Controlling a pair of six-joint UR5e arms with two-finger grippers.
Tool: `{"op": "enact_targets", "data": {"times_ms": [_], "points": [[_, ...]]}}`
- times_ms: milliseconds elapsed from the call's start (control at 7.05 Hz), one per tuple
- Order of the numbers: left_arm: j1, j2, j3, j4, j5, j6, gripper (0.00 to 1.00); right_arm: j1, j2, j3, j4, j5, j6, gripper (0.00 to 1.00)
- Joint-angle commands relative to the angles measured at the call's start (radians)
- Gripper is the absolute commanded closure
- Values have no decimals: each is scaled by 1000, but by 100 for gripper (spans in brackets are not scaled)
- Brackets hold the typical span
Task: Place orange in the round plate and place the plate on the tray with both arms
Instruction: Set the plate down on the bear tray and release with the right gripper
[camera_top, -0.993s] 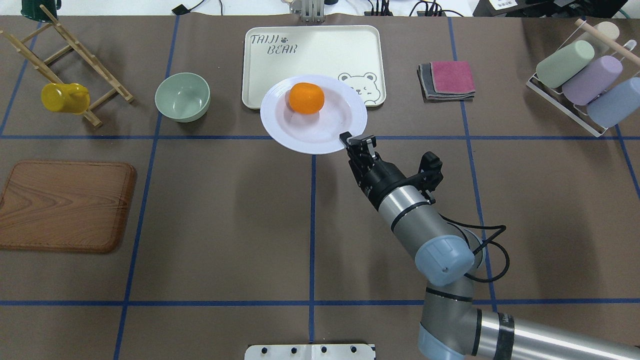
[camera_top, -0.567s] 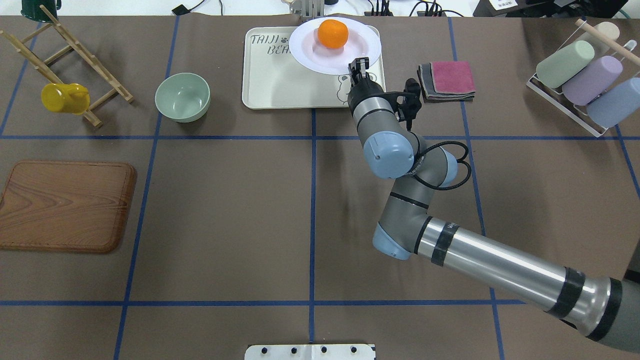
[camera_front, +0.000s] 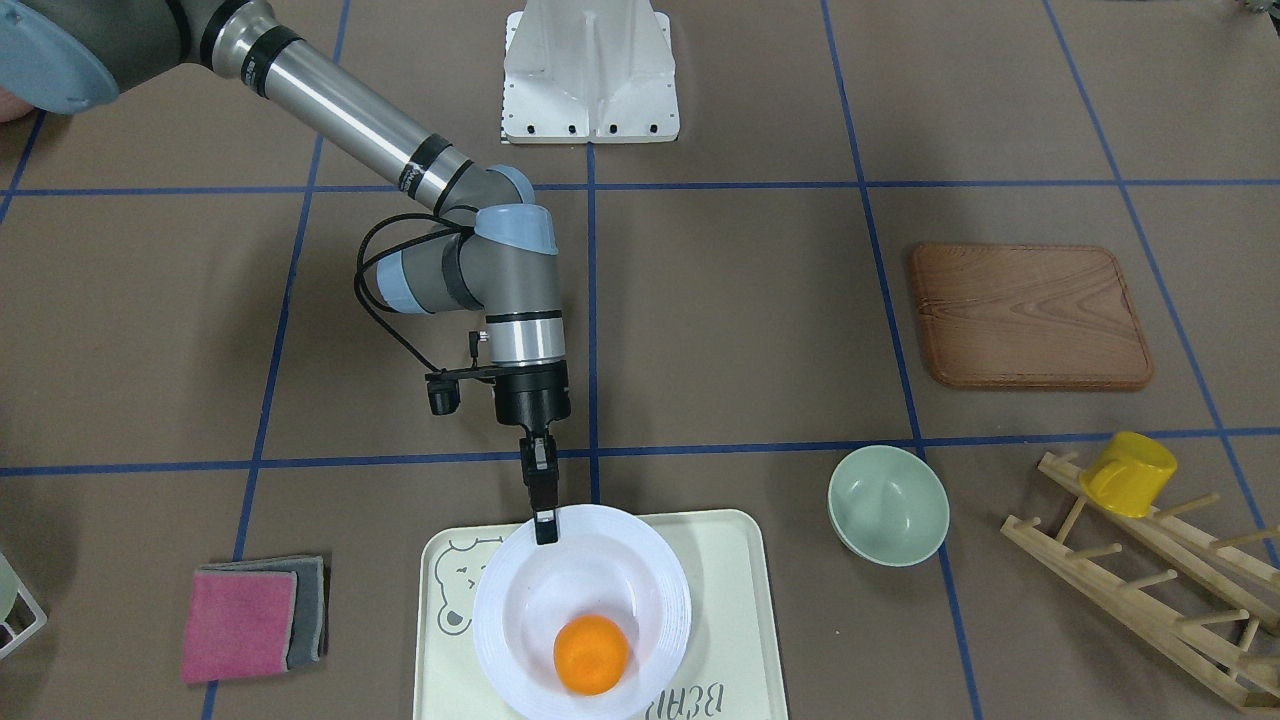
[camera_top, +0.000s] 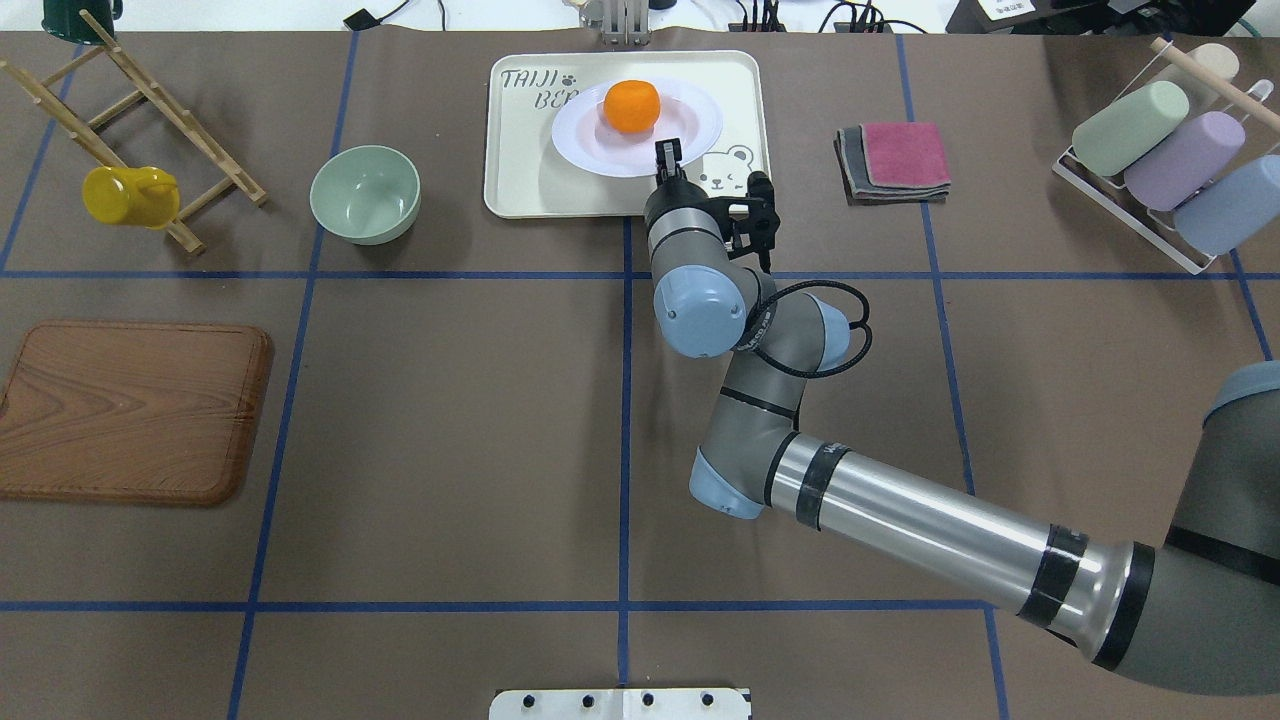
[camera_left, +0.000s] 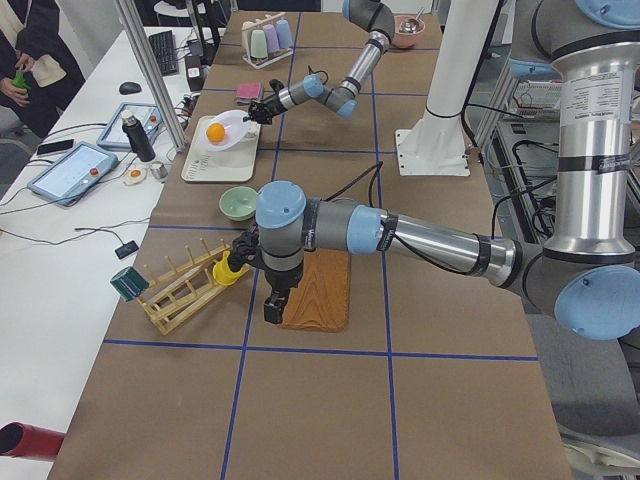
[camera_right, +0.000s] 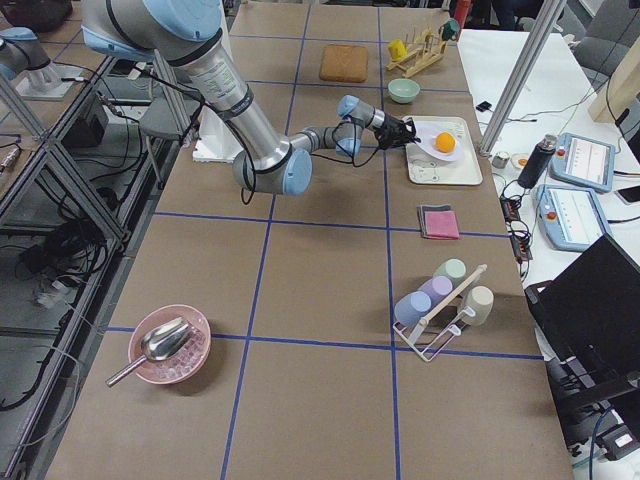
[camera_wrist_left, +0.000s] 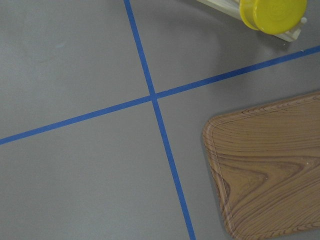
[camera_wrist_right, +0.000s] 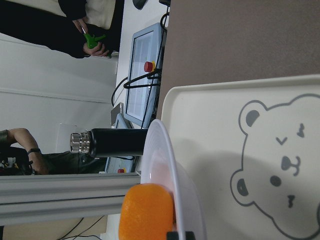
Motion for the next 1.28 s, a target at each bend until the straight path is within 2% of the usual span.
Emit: {"op": "enact_targets", "data": {"times_ms": [0,142,284,425,709,851,993,1134], "points": [[0,-1,0,0,0,0,1,-20,6,7,-37,6,-70,66],[-1,4,0,0,-2,0,1,-31,-20,42,-39,28,-240,1],[0,4,2,-2,0,0,1,-29,-73,140,-55,106,-364,0],[-1,4,0,-2,-2,0,1,-3,-115,265,-180,209,-496,0],[0,7,9,3,-2,0,1,101,-149,522,-594,460,-832,0],[-1,7,20,9,-8,0,1,192,-152,584,-716,604,-985,0],[0,7,22,15,-49,0,1,292,-187,609,-771,753,-1177,0],[0,7,23,17,-60,0,1,404,-247,621,-777,886,-1394,0]]}}
